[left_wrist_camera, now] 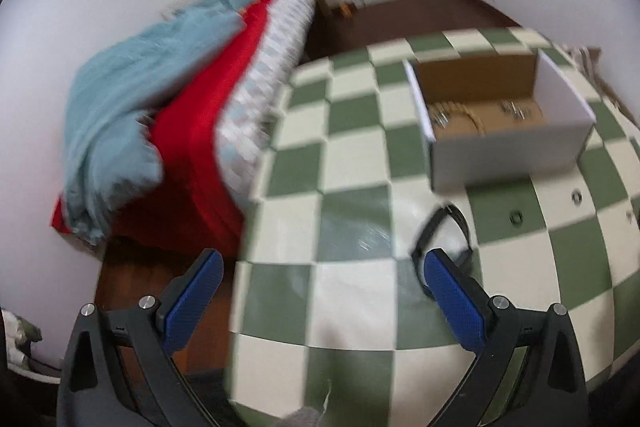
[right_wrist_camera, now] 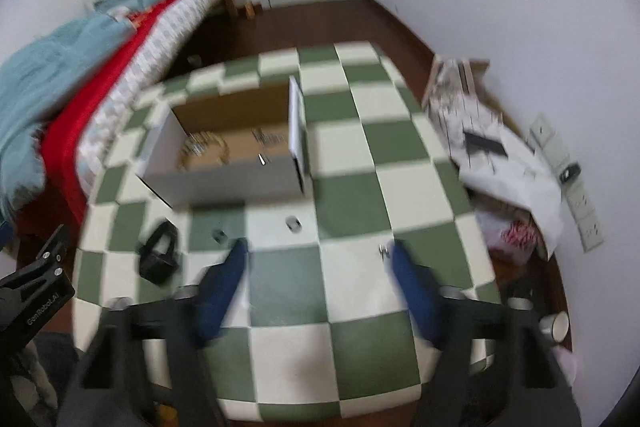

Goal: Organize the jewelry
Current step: 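Grasp the black smartwatch with the left gripper while the right grasps a black ring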

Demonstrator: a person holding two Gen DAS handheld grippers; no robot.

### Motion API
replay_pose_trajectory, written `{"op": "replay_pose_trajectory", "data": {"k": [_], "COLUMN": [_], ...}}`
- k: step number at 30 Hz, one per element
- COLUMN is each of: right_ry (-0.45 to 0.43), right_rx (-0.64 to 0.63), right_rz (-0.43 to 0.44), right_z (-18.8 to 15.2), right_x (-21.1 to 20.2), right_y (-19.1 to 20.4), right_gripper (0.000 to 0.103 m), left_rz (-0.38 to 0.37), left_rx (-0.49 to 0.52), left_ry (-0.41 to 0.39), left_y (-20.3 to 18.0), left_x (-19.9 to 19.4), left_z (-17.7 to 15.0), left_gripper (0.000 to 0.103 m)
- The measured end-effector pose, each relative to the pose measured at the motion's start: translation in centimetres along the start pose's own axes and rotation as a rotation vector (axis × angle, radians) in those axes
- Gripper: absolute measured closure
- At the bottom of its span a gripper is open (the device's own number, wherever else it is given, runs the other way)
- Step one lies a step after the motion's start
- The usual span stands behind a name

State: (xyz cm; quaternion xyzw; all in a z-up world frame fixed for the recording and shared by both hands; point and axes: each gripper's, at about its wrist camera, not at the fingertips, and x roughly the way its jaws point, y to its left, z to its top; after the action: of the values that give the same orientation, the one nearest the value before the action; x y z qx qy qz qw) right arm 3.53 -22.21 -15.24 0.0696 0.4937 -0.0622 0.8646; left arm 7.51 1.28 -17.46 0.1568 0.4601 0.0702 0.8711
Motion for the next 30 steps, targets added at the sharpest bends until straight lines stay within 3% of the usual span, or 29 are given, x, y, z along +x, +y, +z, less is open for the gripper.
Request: {"op": "replay_pose_trajectory", "data": {"k": [4, 8, 10, 13, 23, 26, 30], "right_ry": [0.045, 0.066, 0.068, 0.059, 0.006, -0.018, -0.045], "right_rx": [0.05, 0.083, 0.085, 0.07, -0.086, -0.155, -0.198], "right_rz": [0.035, 0.079, 0.1, 0.116, 0.057, 0.001, 0.008], "right_z": [-1.3, -1.5, -1.3, -0.9, 0.1, 0.1, 0.2], "right_x": [3.4, 6.1, 7.2, 8.9, 11.8, 12.1, 12.0], "right_y": [-1.4, -2.2, -2.3, -1.8, 2.3, 3.6, 4.7], "right_gripper": [0.038, 0.038, 0.038, 0.038, 0.039, 0.051, 0.089], "left_rz": [-0.076, -0.111, -0.123, -0.144, -0.129, -0.121, -0.13], "left_rx": [0.034, 0.052, 0.054, 0.056, 0.02, 0.007, -0.012], "left_ry": [0.081, 0.113, 0.117, 0.127, 0.104, 0.105, 0.114], "left_y": [-2.3, -4.1, -4.7, -5.3, -4.3, -3.8, -3.2], "left_x": [2.7, 4.4, 5.0, 5.6, 5.9, 6.1, 6.2], "left_z": [-0.2, 0.4, 0.5, 0.6, 0.5, 0.4, 0.4], "left_gripper": [0.0, 0.001, 0.01, 0.052, 0.059, 0.059, 0.06]}}
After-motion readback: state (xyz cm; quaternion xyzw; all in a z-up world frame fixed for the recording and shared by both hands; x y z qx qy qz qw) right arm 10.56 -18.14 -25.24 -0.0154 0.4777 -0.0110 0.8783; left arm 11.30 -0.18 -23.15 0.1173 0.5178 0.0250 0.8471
